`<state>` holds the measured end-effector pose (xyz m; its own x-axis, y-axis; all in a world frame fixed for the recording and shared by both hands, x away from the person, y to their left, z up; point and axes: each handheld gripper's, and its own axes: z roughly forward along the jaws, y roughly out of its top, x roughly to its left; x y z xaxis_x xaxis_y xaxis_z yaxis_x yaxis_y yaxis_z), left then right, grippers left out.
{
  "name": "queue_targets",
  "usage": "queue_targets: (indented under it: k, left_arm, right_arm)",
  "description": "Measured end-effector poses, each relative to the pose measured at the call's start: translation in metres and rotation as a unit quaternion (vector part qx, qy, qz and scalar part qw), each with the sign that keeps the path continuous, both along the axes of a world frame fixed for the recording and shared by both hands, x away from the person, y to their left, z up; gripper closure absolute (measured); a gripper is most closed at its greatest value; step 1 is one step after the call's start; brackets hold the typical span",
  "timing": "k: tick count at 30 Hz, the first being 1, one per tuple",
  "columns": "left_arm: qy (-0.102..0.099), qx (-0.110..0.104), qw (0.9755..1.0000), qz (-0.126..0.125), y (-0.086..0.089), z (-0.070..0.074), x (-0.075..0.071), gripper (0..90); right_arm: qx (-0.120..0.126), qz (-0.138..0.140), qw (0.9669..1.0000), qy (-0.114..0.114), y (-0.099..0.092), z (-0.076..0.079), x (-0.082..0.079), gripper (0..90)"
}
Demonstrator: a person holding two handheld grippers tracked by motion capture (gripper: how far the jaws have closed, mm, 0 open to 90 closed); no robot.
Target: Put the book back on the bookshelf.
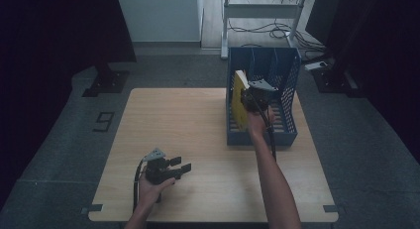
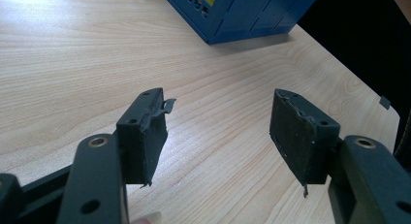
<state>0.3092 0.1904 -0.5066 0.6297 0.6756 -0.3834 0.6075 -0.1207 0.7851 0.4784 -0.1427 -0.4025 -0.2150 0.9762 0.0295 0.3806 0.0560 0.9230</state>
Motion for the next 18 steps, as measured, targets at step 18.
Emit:
queue_targets:
  k: [18]
  left_arm:
    - [-0.002,-0.007,0.9999,0.007,0.007,0.002,0.000,38.7]
  right_arm:
    - [0.006,-0.011,0.9997,-0.021,0.018,0.000,0.022,74.3]
